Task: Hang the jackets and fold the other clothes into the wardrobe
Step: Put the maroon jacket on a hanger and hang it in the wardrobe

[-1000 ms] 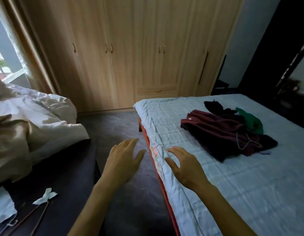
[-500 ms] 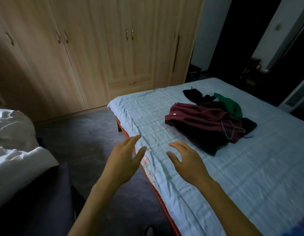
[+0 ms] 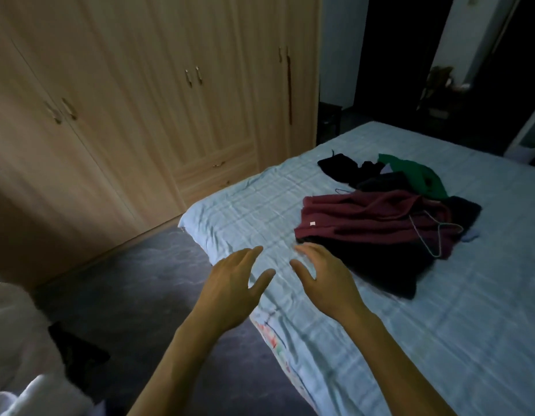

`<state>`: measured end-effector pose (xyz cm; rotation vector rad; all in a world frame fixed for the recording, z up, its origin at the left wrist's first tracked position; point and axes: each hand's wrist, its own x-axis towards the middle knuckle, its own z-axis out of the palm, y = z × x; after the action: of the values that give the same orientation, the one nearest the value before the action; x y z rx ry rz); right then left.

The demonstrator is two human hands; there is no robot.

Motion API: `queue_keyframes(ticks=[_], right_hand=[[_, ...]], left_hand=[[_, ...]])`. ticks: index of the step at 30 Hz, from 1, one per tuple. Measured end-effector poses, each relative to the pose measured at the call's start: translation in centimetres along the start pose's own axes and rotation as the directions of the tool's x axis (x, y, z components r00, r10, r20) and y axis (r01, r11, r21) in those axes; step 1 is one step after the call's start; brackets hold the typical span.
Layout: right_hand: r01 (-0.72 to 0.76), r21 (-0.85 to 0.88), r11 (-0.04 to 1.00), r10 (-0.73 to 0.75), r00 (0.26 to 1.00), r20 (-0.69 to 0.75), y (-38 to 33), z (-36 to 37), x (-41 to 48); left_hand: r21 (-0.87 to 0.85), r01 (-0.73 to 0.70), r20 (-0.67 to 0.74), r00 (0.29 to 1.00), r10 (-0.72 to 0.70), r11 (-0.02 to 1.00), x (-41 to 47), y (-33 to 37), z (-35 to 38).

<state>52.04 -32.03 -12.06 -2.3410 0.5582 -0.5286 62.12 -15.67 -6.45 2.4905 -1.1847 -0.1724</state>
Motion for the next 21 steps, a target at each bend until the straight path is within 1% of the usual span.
queue_keyframes(ticks=[7, 12, 16, 21], right_hand=[[-0.129, 0.035, 0.991, 0.133, 0.984, -0.121, 2.4, 0.7, 6.8], [-0.198, -0.033, 0.980, 0.188, 0.961, -0.201, 2.6, 2.5, 11.8], [-0.306, -0.045, 0.951, 0.282, 0.917, -0.282, 2.0, 4.0, 15.7], [-0.394, -0.072, 0.916, 0.344, 0.866, -0.364, 0.3, 5.2, 19.2]], left_hand=[[-0.099, -0.158, -0.039, 0.987, 0.155, 0.982, 8.8, -2.5, 0.7], [-0.169, -0.268, -0.026, 0.963, 0.268, 0.948, 15.7, -5.7, 1.0], [-0.202, -0.395, -0.001, 0.915, 0.403, 0.896, 21.6, -8.1, 0.3], [-0.254, -0.506, 0.049, 0.844, 0.534, 0.824, 28.4, -9.7, -0.8]])
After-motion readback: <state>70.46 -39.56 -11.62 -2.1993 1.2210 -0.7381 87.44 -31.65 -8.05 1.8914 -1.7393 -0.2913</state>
